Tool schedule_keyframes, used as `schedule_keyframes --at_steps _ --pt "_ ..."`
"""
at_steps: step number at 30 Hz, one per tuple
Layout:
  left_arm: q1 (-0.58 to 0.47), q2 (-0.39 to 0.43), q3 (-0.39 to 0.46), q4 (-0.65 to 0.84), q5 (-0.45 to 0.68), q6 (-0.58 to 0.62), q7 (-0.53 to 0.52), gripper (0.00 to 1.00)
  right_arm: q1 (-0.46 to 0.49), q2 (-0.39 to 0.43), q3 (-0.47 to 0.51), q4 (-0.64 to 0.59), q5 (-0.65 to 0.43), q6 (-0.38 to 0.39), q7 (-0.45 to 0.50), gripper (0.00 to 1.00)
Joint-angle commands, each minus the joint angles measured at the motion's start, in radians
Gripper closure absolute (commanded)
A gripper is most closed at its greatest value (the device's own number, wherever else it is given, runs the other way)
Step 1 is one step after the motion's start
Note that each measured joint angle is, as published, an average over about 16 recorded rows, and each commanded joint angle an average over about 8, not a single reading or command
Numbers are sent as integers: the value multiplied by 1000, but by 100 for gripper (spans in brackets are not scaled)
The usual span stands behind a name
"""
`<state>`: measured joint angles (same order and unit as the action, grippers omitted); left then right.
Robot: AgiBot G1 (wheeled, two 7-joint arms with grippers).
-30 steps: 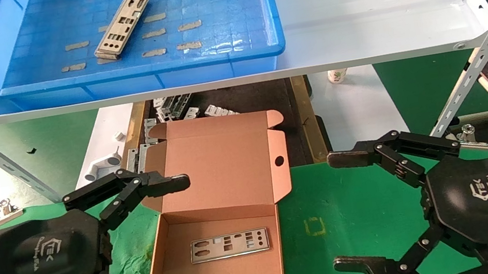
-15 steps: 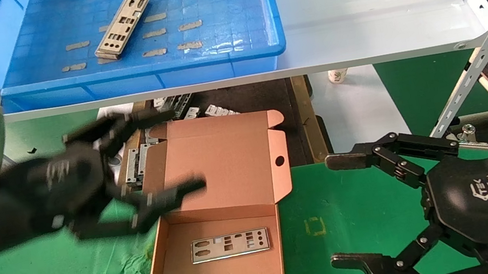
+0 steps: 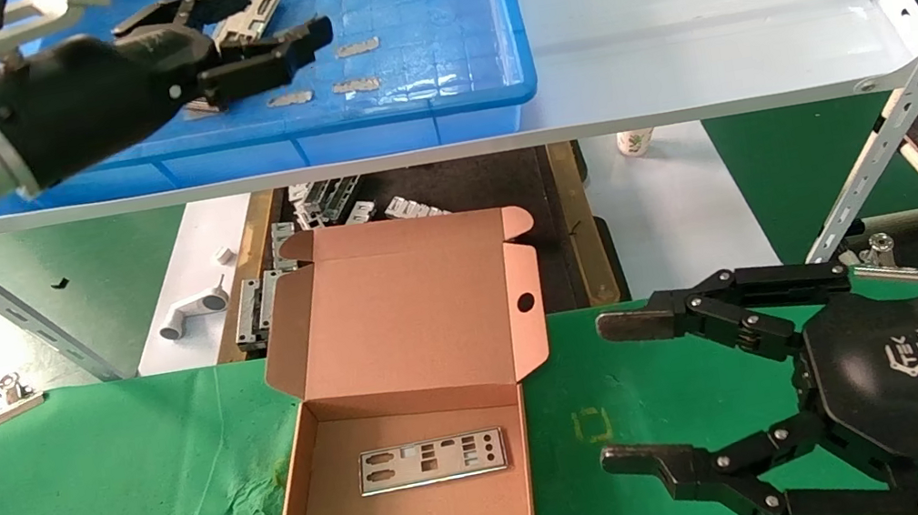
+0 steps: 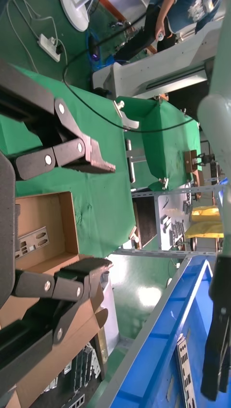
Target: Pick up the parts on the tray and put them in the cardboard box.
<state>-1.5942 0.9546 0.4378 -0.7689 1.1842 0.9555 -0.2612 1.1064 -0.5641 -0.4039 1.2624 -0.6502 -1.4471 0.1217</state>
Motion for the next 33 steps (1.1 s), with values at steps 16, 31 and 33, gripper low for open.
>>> schedule_keyframes --at_steps 16,31,33 --pt "-319 181 100 556 189 -73 152 0 0 0 0 0 0 0 0 100" --pt "-365 235 91 708 180 -108 238 55 0 0 0 0 0 0 0 100" --pt "-367 239 90 720 177 -113 241 75 0 0 0 0 0 0 0 100"
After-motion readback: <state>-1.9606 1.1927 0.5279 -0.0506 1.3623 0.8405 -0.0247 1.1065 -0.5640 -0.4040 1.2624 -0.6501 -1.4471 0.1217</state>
